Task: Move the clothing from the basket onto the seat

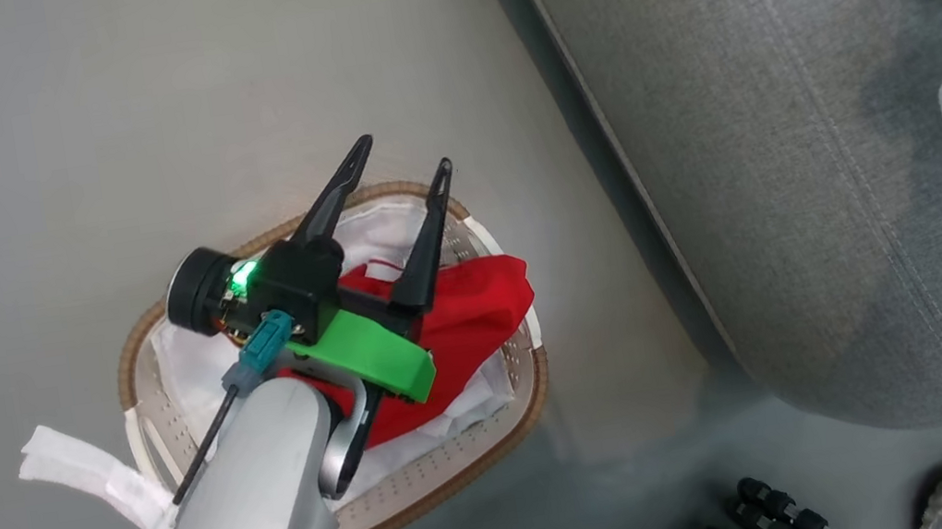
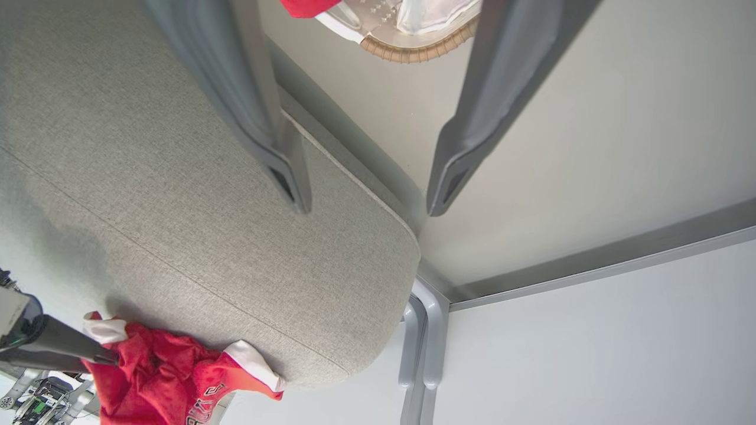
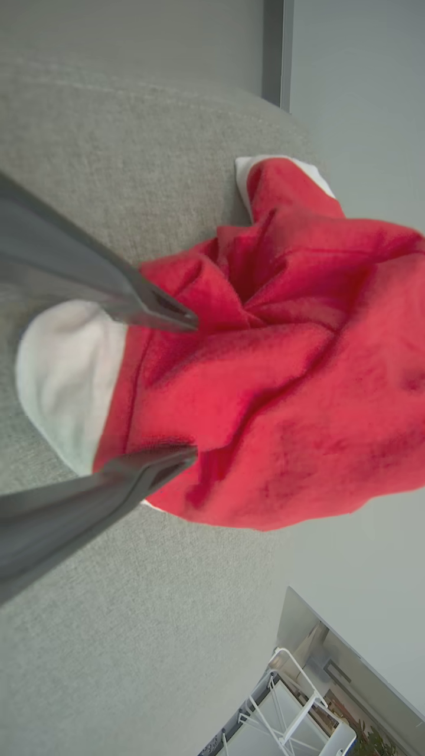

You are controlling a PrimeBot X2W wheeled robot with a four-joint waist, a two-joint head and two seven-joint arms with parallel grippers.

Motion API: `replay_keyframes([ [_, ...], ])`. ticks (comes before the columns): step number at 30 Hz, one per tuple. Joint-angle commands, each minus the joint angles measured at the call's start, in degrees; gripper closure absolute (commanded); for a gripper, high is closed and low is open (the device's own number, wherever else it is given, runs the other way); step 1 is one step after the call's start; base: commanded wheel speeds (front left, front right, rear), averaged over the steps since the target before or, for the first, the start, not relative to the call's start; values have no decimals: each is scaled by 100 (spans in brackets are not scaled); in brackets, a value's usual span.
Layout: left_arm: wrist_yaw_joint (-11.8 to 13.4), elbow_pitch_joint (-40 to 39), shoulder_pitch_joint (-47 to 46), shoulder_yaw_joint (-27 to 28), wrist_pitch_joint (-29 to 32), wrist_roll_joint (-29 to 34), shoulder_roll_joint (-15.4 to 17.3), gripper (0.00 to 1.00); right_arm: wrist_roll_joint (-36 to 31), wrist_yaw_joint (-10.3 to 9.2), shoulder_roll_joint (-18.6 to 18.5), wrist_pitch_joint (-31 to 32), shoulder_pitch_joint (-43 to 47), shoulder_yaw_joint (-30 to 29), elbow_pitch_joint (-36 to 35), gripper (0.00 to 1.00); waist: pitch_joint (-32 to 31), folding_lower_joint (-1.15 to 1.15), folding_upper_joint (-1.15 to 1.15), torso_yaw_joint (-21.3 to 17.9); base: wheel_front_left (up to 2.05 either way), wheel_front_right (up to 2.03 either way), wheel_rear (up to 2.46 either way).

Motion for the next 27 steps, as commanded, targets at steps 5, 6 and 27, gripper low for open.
replay_keyframes([
  [5, 0, 37, 422, 440, 4, 81, -23, 0, 209, -8, 20, -25, 747, 360, -433, 0, -872, -1, 0, -19, 0, 0, 0],
  [6, 0, 50, 520, 554, 4, 82, -48, 0, 258, -8, 38, -25, 883, 463, -522, 0, -1001, -1, 0, 9, 0, 0, 0],
  [27, 89, 171, 2501, 3168, 4, 822, -484, 0, 928, -8, 763, -25, 2902, 1348, -1255, 0, -2950, -1, 0, 1095, 0, 0, 0],
])
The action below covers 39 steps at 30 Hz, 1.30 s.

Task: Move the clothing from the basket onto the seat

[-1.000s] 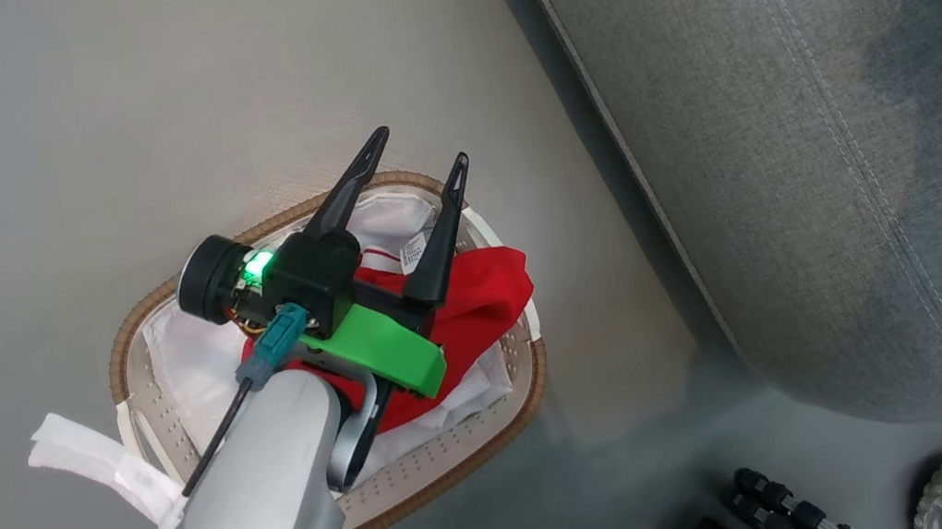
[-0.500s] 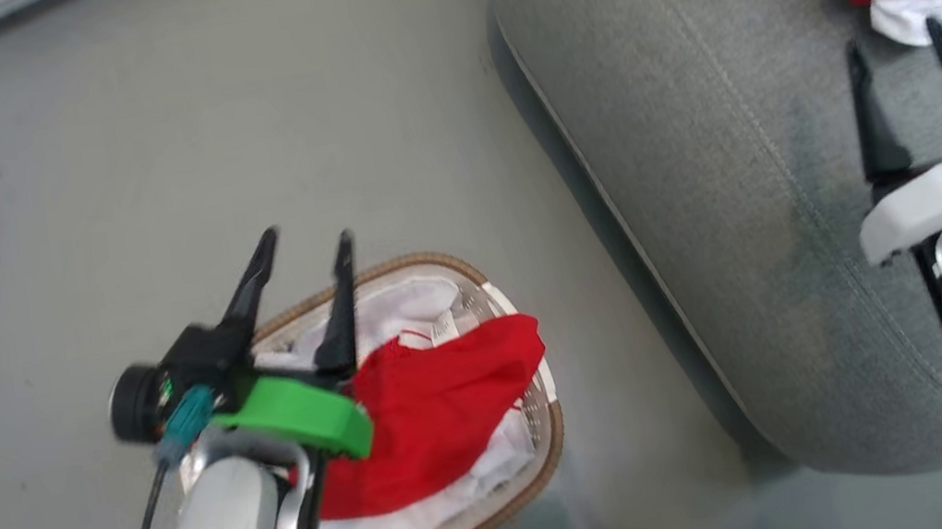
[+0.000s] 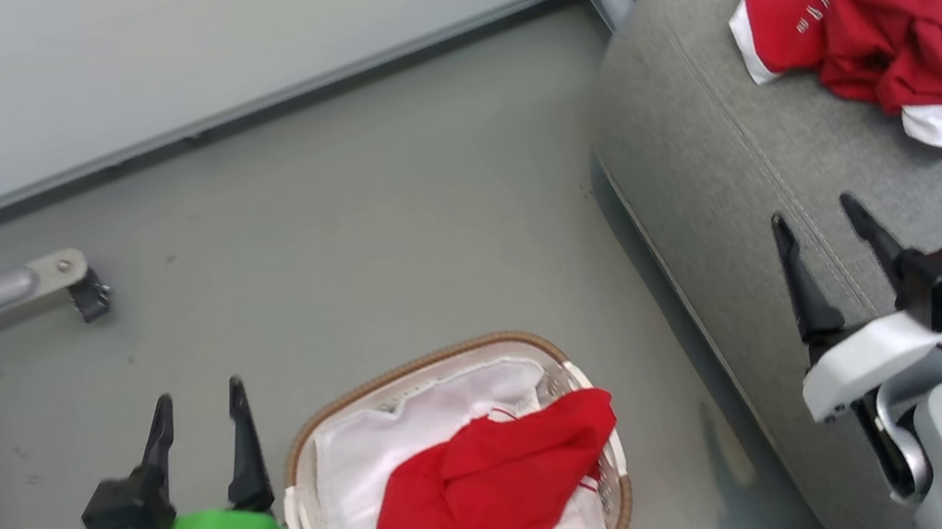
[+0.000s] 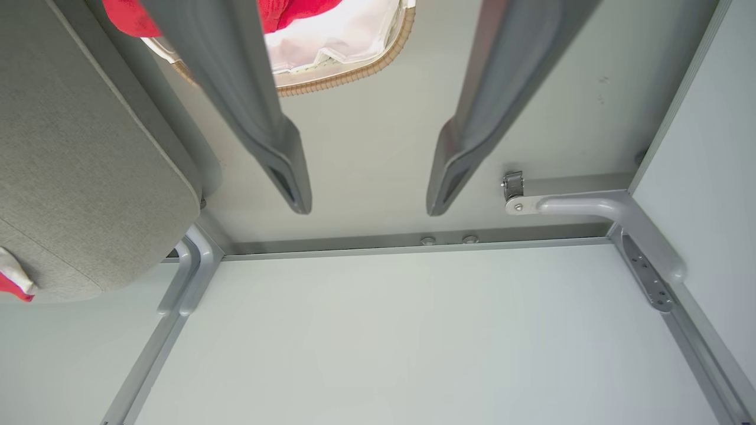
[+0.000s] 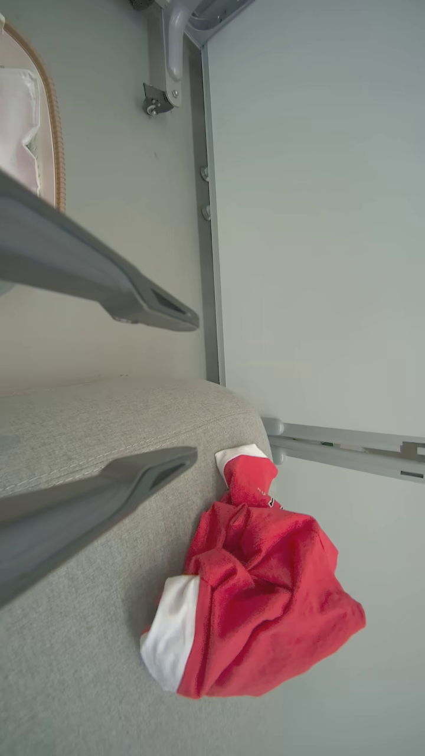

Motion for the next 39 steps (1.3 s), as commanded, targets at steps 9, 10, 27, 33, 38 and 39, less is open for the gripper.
replay_keyframes([
  [9, -45, -14, 864, 355, 4, -187, -29, 0, 41, -8, 91, -25, 738, 291, 149, 0, -1023, 0, 0, 541, 0, 0, 0],
  [10, -48, -22, 934, 363, 4, -243, -29, 0, 46, -8, 95, -25, 802, 308, 161, 0, -1060, 0, 0, 546, 0, 0, 0],
  [27, -94, 369, 1155, -171, 4, -570, -30, 0, 66, -8, 139, -25, 856, 580, 161, 0, -1065, 0, 0, 414, 0, 0, 0],
  [33, -98, 819, 764, -845, 4, -835, -30, 0, 125, -8, 137, -25, 516, 700, -89, 0, -530, 0, 0, 190, 0, 0, 0],
  [38, -99, 1229, 207, -1341, 4, -948, -25, 0, 202, -8, 112, -25, 91, 848, -379, 0, 115, 0, 0, -79, 0, 0, 0],
  [39, -99, 1310, 101, -1416, 4, -950, -25, 0, 207, -8, 105, -25, 17, 864, -437, 0, 231, 0, 0, -125, 0, 0, 0],
])
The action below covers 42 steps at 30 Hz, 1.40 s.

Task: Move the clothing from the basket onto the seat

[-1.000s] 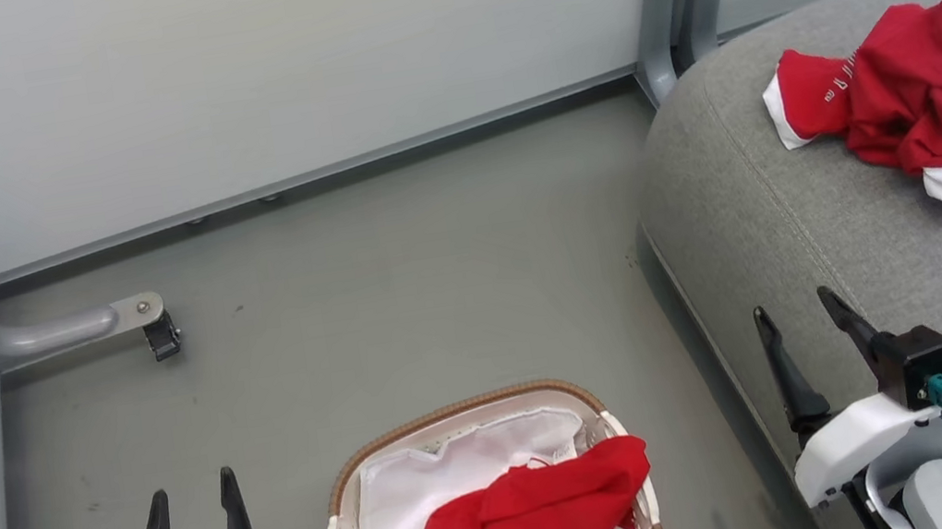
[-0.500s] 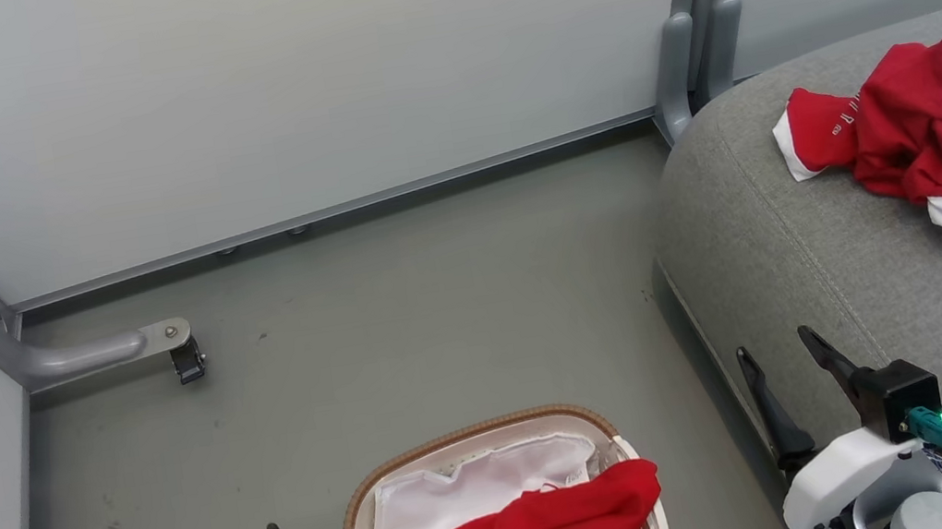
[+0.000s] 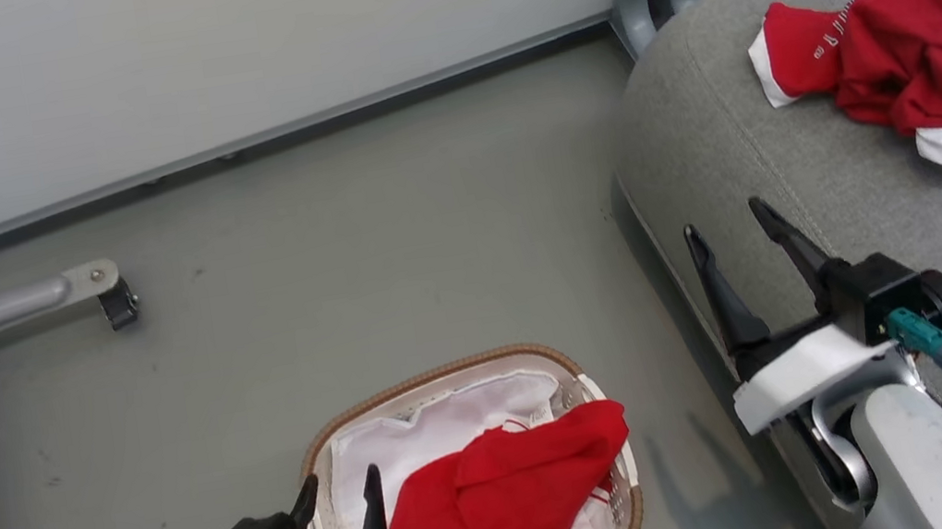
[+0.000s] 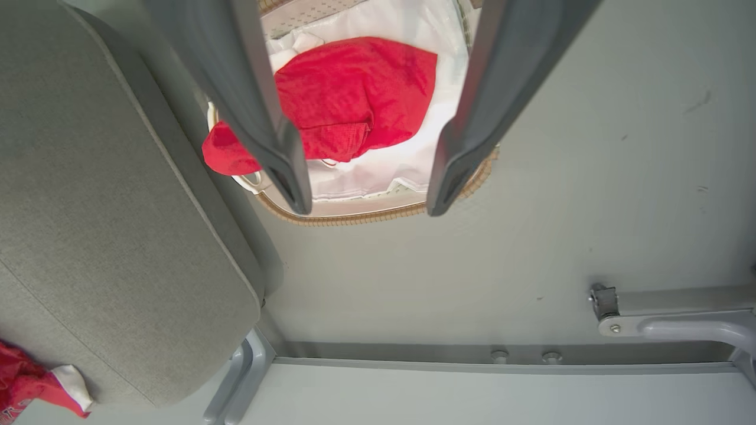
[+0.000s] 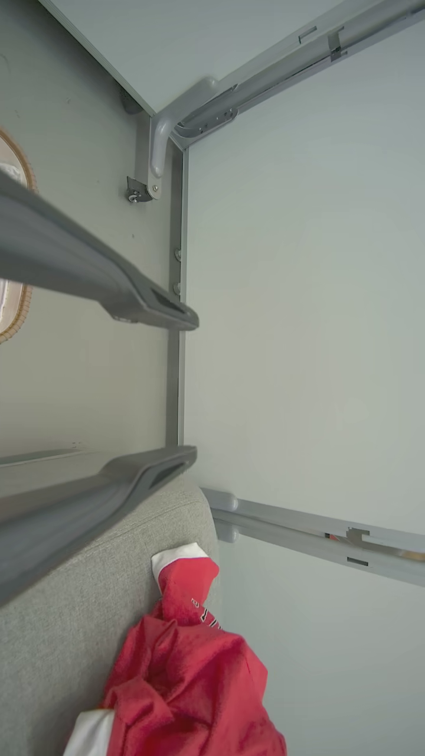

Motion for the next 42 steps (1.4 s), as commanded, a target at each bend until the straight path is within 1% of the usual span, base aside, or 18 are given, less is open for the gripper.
replay_keyframes([
  [1, -14, 109, -252, -80, 4, -15, 20, 0, 35, -8, -35, -25, -170, 31, -92, 0, 711, 0, 0, -383, 0, 0, 0],
  [6, -14, 608, -909, -460, 4, 63, 23, 0, 105, -8, -18, -25, -533, 51, -406, 0, 1356, 0, 0, -588, 0, 0, 0],
  [14, -15, 1470, -1845, -851, 4, 279, 40, 0, 222, -8, 18, -25, -1030, 189, -811, 0, 2190, 0, 0, -880, 0, 0, 0],
  [19, -14, 1971, -2413, -1266, 4, 474, 153, 0, 391, -8, 25, -25, -1345, 231, -1083, 0, 2730, 0, 0, -1062, 0, 0, 0],
  [22, -9, 2244, -2707, -1587, 4, 556, 201, 0, 481, -8, 28, -25, -1505, 330, -1242, 0, 2979, 0, 0, -1159, 0, 0, 0],
  [28, -8, 2652, -3265, -2008, 4, 462, 332, 0, 624, -8, 27, -25, -1746, 457, -1517, 0, 3441, 0, 0, -1316, 0, 0, 0],
  [37, -9, 3074, -3822, -2384, 4, 303, 488, 0, 782, -8, 27, -25, -1986, 541, -1834, 0, 4078, 0, 0, -1540, 0, 0, 0],
  [42, -9, 3360, -4118, -2737, 11, 431, 604, 0, 836, -8, 27, -25, -2067, 561, -1950, 0, 4336, 0, 0, -1653, 0, 0, 0],
])
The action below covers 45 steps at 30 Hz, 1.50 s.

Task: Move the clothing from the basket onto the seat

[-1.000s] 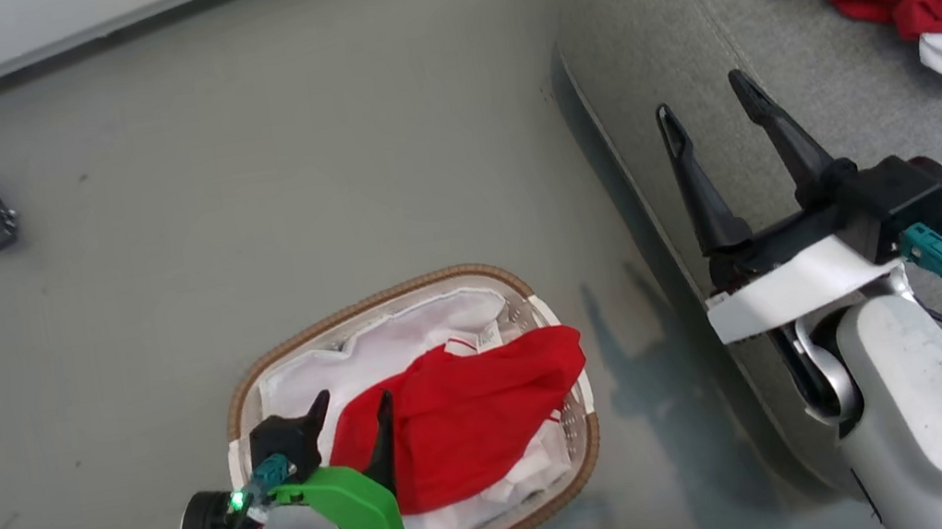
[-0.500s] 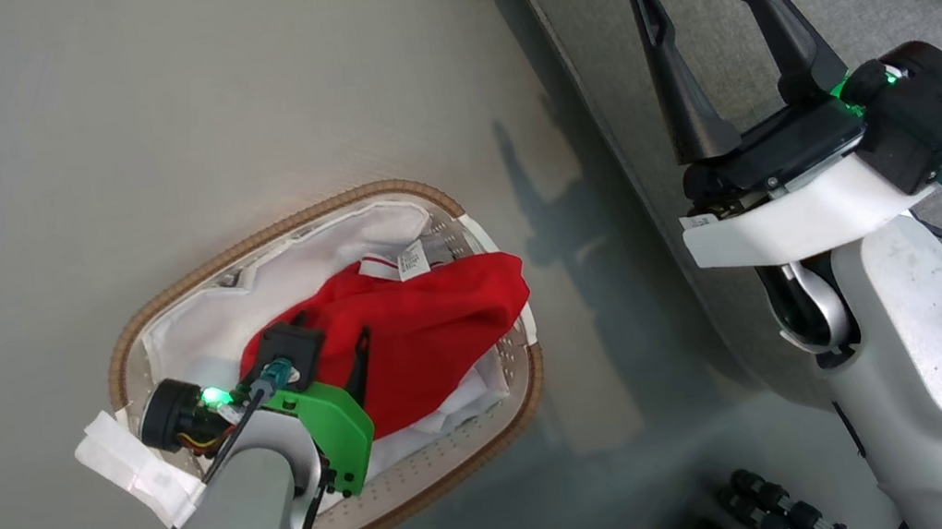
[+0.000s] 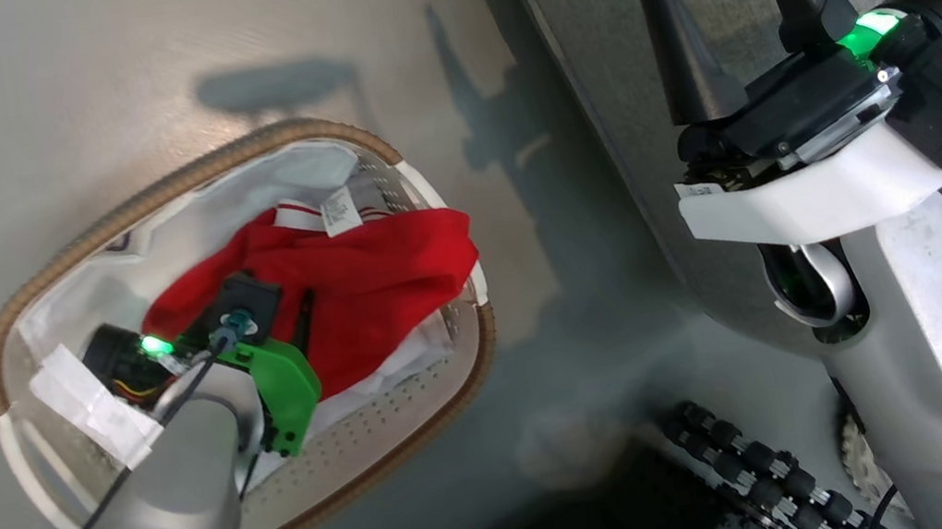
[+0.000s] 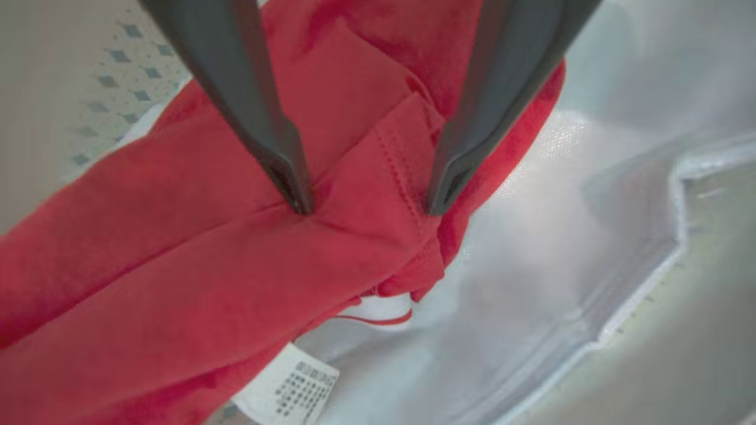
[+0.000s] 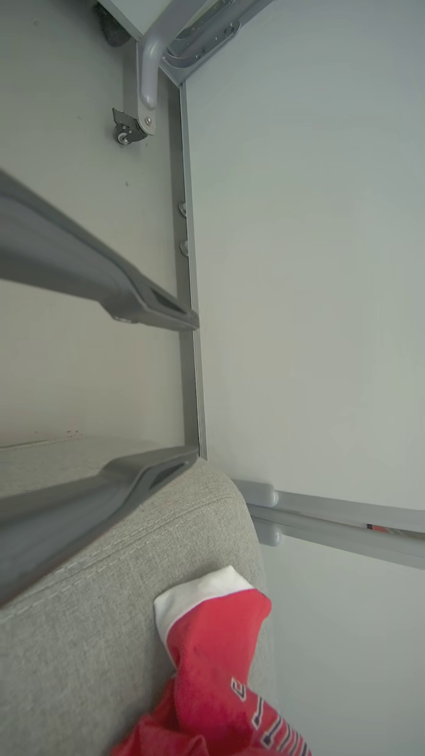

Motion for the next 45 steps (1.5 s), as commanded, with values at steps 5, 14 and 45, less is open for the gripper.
replay_keyframes([
  [5, 0, 236, -431, -299, 69, 177, 168, 0, 2, -8, 3, -25, -138, -6, -137, 0, 458, -1, 0, -252, 5, 5, 5],
  [14, 0, 384, -621, -579, 125, 87, 78, 0, -242, -8, 0, -25, -159, 34, -177, 0, 586, -1, 0, -19, 8, 8, 8],
  [45, 0, -2101, 1502, -148, -7, -820, 155, 100, -689, -8, -7, -25, 978, -8, 1132, 0, -2315, -1, 0, 731, 0, 0, 0],
])
